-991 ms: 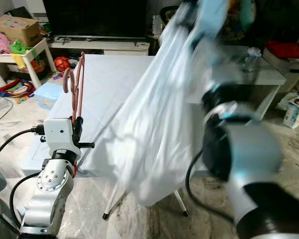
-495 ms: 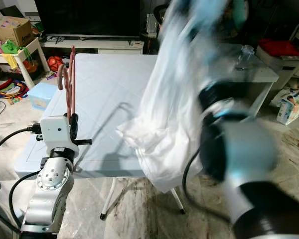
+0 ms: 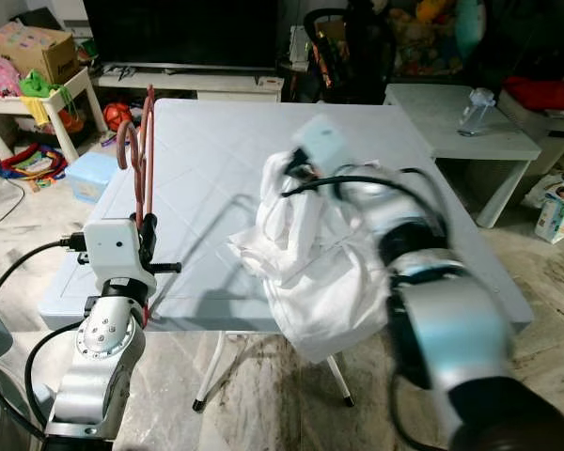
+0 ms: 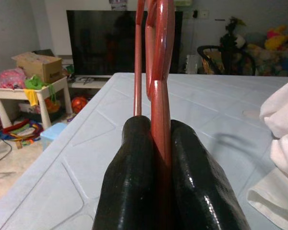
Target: Hang hanger
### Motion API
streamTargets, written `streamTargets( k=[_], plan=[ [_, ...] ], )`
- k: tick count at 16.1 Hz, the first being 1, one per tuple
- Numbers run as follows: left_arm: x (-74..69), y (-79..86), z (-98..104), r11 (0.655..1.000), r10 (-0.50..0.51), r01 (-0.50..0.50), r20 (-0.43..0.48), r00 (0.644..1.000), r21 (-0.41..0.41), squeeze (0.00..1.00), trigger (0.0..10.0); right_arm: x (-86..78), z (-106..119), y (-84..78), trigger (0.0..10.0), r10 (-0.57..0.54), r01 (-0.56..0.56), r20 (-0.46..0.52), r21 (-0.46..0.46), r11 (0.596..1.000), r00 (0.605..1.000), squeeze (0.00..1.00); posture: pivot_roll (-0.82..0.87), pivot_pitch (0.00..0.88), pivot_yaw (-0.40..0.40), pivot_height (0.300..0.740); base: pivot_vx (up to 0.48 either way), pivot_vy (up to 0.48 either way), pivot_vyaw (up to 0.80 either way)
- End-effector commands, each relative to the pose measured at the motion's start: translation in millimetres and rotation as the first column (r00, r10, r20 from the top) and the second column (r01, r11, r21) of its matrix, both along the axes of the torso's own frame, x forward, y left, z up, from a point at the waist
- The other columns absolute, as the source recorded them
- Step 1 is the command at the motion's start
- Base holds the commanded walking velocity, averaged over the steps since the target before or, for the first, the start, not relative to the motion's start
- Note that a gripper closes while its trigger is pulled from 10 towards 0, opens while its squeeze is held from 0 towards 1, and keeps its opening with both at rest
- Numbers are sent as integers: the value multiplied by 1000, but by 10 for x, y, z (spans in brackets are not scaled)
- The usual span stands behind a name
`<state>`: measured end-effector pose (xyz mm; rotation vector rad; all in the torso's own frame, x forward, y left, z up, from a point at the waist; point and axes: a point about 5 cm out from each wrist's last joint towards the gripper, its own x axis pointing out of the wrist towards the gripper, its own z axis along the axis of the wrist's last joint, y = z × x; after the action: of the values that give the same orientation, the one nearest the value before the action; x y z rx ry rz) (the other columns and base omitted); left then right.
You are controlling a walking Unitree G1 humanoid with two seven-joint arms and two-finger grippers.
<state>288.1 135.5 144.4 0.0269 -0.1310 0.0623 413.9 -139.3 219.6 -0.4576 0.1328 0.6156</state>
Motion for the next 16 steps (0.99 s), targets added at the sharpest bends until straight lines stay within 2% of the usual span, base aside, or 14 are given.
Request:
streamTargets(
  k=[1, 3, 5, 6, 7, 9, 10, 13, 16],
  plan=[
    [5, -17, -51, 1000, -11, 11, -23, 1000, 2, 0, 10000, -25, 4, -87, 10000, 37, -37, -11, -1, 999, 999, 1000, 121, 0, -80, 740, 0, 0, 0],
    [10, -22, -58, 1000, -17, 17, -26, 1000, 1, 0, 10000, -68, 31, -290, 10000, 67, -67, -9, -19, 998, 998, 1000, 112, 0, -76, 740, 0, 0, 0],
    [15, -43, -65, 1000, -28, 28, -29, 999, -3, 0, 10000, -153, -21, -616, 10000, 52, -58, -63, -89, 994, 997, 1000, 103, 0, -68, 740, 0, 0, 0],
    [15, -46, -65, 999, -33, 32, -29, 999, -3, 0, 10000, -192, -61, -712, 10000, 55, -66, -98, -110, 992, 994, 1000, 99, 0, -65, 740, 0, 0, 0],
    [18, -48, -70, 999, -38, 38, -32, 999, -3, 0, 10000, -296, -190, -884, 10000, 74, -101, -171, -153, 983, 983, 1000, 96, 0, -64, 740, 0, 0, 0],
    [12, -50, -81, 999, -42, 42, -36, 998, -7, 0, 10000, -457, -484, -1147, 10000, 13, -75, -272, -215, 974, 962, 1000, 96, 0, -62, 740, 0, 0, 0],
    [2, -53, -89, 999, -45, 44, -39, 998, -10, 0, 10000, -531, -610, -1216, 10000, -1, -78, -317, -237, 968, 948, 1000, 95, 0, -61, 740, 0, 0, 0],
    [-7, -59, -95, 999, -50, 50, -42, 998, -11, 0, 10000, -611, -753, -1234, 10000, 4, -100, -362, -247, 964, 932, 1000, 98, 0, -58, 740, 0, 0, 0],
    [-1, -59, -91, 999, -54, 53, -43, 998, -11, 0, 10000, -620, -879, -1084, 10000, 34, -124, -381, -214, 969, 924, 1000, 102, 0, -58, 740, 0, 0, 0]
  ],
)
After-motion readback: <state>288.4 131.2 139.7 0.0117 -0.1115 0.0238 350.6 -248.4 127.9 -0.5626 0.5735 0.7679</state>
